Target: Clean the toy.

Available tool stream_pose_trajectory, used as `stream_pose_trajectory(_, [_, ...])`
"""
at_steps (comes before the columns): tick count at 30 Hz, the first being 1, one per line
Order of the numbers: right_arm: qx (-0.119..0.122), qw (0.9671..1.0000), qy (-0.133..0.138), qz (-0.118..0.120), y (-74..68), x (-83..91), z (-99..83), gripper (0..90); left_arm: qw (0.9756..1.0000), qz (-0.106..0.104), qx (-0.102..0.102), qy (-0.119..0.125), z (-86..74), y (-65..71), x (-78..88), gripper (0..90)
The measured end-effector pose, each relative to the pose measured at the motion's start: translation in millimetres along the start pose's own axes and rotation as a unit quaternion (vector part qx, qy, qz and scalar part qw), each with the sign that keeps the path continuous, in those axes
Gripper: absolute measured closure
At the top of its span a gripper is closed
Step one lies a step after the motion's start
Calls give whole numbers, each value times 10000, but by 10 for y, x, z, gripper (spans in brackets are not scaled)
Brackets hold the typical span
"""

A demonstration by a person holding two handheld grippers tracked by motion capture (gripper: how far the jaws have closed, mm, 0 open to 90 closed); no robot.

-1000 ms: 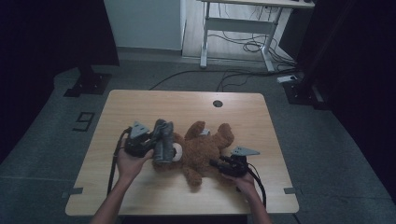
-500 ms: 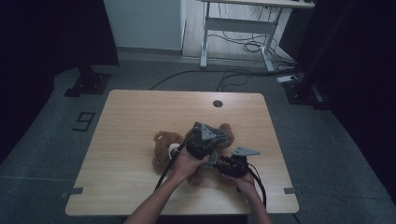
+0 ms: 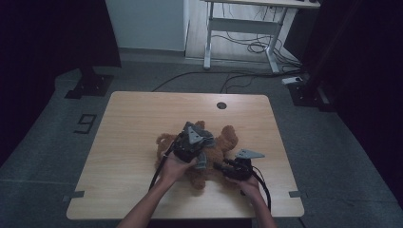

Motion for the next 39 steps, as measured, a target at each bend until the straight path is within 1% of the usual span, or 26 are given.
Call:
stream_pose_trajectory(3, [7, 10000, 2, 9, -9, -9, -1, 581, 9998, -70, 98, 129, -61, -125, 121, 791])
stream_pose_trajectory(4, [7, 10000, 2, 9, -9, -9, -1, 581, 9998, -70, 98, 129, -61, -125, 121, 791])
stream_pose_trajectory(6, [30, 10000, -31, 16, -18, -21, -10, 582, 9997, -65, 72, 242, -73, -162, 213, 790])
stream_pose_trajectory(7, [31, 10000, -36, 19, -19, -23, -13, 583, 9994, -11, 37, 356, -72, -214, 304, 790])
stream_pose_trajectory(8, [31, 10000, -36, 19, -19, -23, -13, 583, 9994, -11, 37, 356, -72, -214, 304, 790])
stream_pose_trajectory(11, [28, 10000, -39, 26, -17, -22, -17, 584, 9985, 74, 181, 509, -63, -348, 409, 791])
stream_pose_trajectory(12, [28, 10000, -39, 25, -16, -22, -17, 584, 9980, 152, 304, 536, -70, -474, 470, 791])
stream_pose_trajectory(13, [28, 10000, -39, 25, -16, -22, -17, 584, 9980, 152, 304, 536, -70, -474, 470, 791])
stream_pose_trajectory(15, [22, 10000, -35, 24, -15, -21, -17, 584, 9976, 195, 484, 455, -132, -652, 526, 791])
stream_pose_trajectory(17, [22, 10000, -32, 20, -15, -22, -17, 584, 9971, 203, 602, 423, -193, -752, 549, 790])
stream_pose_trajectory(19, [24, 10000, -31, 15, -15, -23, -16, 586, 9963, 278, 695, 415, -256, -863, 573, 791])
stream_pose_trajectory(20, [19, 10000, -31, 15, -15, -23, -17, 586, 9963, 278, 695, 415, -256, -863, 573, 791])
stream_pose_trajectory(21, [19, 10000, -31, 15, -15, -23, -17, 586, 9958, 308, 760, 404, -293, -921, 580, 791])
stream_pose_trajectory(22, [15, 10000, -30, 13, -15, -22, -17, 586, 9948, 357, 896, 343, -381, -1028, 584, 791])
stream_pose_trajectory(23, [13, 10000, -30, 14, -15, -22, -17, 587, 9948, 357, 896, 343, -381, -1028, 584, 791])
stream_pose_trajectory(24, [13, 10000, -30, 14, -15, -22, -17, 587, 9942, 386, 957, 305, -429, -1076, 583, 791])
stream_pose_trajectory(25, [9, 10000, -26, 16, -14, -23, -18, 587, 9931, 445, 1071, 174, -533, -1160, 565, 791])
stream_pose_trajectory(26, [1, 10000, -25, 18, -13, -24, -18, 586, 9931, 445, 1071, 174, -533, -1160, 565, 791])
stream_pose_trajectory(27, [-3, 10000, -25, 19, -14, -24, -18, 587, 9917, 419, 1217, 77, -634, -1221, 531, 791])
stream_pose_trajectory(28, [3, 10000, -26, 17, -15, -25, -18, 586, 9906, 348, 1323, 55, -674, -1233, 507, 790])
stream_pose_trajectory(29, [9, 10000, -31, 17, -18, -27, -18, 586, 9899, 294, 1388, 37, -707, -1241, 489, 790])
stream_pose_trajectory(30, [9, 10000, -31, 17, -18, -27, -18, 586, 9899, 294, 1388, 37, -707, -1241, 489, 791])
stream_pose_trajectory(31, [44, 10000, -53, 18, -27, -29, -16, 589, 9887, 249, 1479, 35, -744, -1246, 465, 791])
stream_pose_trajectory(35, [90, 9999, -62, 6, -36, -29, -14, 596, 9878, 274, 1534, -75, -792, -1286, 441, 789])
stream_pose_trajectory(37, [119, 9999, -66, 1, -38, -26, -13, 602, 9867, 358, 1567, -235, -862, -1339, 406, 789])
stream_pose_trajectory(39, [144, 9999, -72, -4, -39, -25, -13, 606, 9852, 311, 1645, -353, -946, -1361, 360, 789])
Point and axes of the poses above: each handheld gripper's, and its own axes: x roughly backward along the jaws, z roughly out of its top, y roughly to its right, the point moved 7 cm from there along -x, roughly forward along the jaws, and after that the axes turned 13 degrees about x, right-handed, at the moved point
